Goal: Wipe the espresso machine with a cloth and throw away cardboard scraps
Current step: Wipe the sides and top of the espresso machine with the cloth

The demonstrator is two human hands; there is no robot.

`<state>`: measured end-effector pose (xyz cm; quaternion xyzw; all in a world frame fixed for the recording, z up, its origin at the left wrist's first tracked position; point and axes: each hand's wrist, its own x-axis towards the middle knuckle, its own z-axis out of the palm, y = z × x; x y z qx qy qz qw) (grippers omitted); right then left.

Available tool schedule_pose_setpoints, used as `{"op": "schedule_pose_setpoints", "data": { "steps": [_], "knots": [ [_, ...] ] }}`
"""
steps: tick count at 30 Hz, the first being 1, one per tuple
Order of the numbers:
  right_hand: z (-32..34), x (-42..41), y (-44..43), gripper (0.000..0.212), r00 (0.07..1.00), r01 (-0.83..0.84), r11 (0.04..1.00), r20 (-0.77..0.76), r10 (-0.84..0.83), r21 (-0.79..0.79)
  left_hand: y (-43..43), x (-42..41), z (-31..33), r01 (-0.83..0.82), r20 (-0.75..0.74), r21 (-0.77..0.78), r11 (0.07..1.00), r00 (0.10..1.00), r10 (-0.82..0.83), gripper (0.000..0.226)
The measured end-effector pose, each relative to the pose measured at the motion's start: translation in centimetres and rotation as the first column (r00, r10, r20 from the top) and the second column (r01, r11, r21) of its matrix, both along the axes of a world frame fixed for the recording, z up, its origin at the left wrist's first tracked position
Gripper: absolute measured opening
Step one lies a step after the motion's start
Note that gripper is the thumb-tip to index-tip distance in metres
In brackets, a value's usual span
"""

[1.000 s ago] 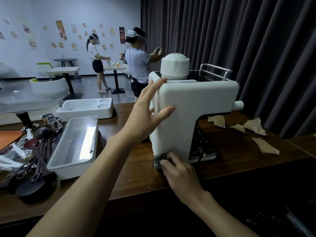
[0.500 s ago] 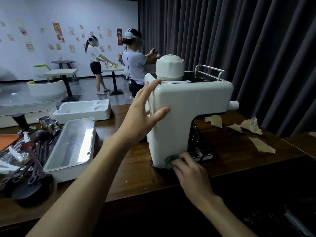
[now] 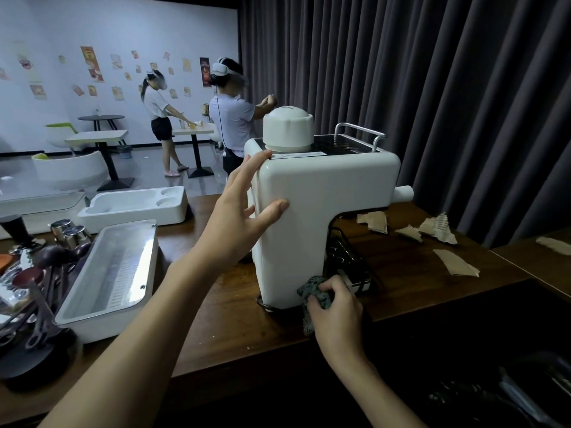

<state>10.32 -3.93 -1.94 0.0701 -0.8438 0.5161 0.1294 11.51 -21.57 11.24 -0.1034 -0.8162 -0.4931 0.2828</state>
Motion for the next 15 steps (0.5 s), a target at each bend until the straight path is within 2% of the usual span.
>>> {"op": "schedule_pose_setpoints", "data": {
  "steps": [4, 15],
  "knots": [
    [0.5, -0.4, 0.8, 0.015, 0.993, 0.058, 0.997, 0.101, -0.053, -0.045, 0.1, 0.1, 0.1, 0.011, -0.010, -0.012, 1.000, 1.000, -0.011, 0.068],
    [0.0, -2.4, 2.8, 0.011, 0.960, 0.273, 0.948, 0.111, -0.257, -0.161, -0.2, 0.5, 0.4, 0.014, 0.021, -0.055, 0.998, 1.000, -0.013, 0.068]
  ]
}}
